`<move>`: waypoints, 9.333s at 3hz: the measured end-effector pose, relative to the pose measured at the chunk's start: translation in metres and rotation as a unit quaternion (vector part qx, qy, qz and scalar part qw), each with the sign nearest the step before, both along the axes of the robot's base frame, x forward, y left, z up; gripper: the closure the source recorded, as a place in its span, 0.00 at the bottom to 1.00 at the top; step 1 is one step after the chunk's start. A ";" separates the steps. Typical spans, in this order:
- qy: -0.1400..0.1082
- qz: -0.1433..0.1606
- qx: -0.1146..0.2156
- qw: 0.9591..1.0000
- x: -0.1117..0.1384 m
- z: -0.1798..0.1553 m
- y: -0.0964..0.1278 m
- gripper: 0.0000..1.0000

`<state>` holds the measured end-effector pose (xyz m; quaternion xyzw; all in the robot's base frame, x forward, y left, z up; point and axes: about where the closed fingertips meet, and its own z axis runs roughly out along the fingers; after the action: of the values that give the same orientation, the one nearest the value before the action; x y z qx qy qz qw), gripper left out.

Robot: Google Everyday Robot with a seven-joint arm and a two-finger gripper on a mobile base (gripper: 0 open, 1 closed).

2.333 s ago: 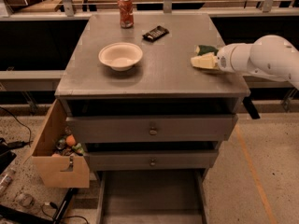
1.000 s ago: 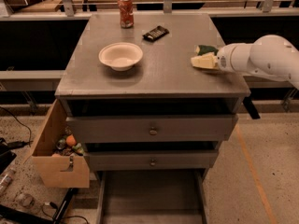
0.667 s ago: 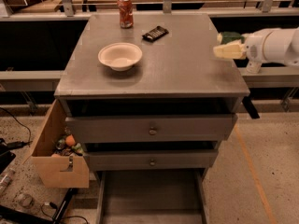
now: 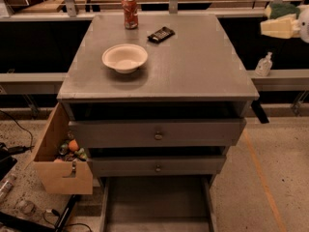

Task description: Place sponge into bottom drawer

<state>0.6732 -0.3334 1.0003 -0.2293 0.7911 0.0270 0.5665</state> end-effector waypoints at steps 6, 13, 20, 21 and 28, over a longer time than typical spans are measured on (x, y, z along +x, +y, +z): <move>0.063 0.079 0.054 0.993 -0.176 -0.144 -0.013 1.00; 0.109 0.275 0.071 0.952 -0.329 -0.366 0.059 1.00; 0.120 0.371 0.098 0.915 -0.301 -0.557 0.328 1.00; 0.130 0.376 0.099 0.912 -0.270 -0.583 0.358 1.00; 0.216 0.383 0.118 0.890 -0.187 -0.831 0.492 1.00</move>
Offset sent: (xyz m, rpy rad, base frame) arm -0.1024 -0.0268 -0.0414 -0.0574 0.0273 0.1056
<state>0.4866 0.1586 0.1695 -0.4345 0.7354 0.3843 0.3502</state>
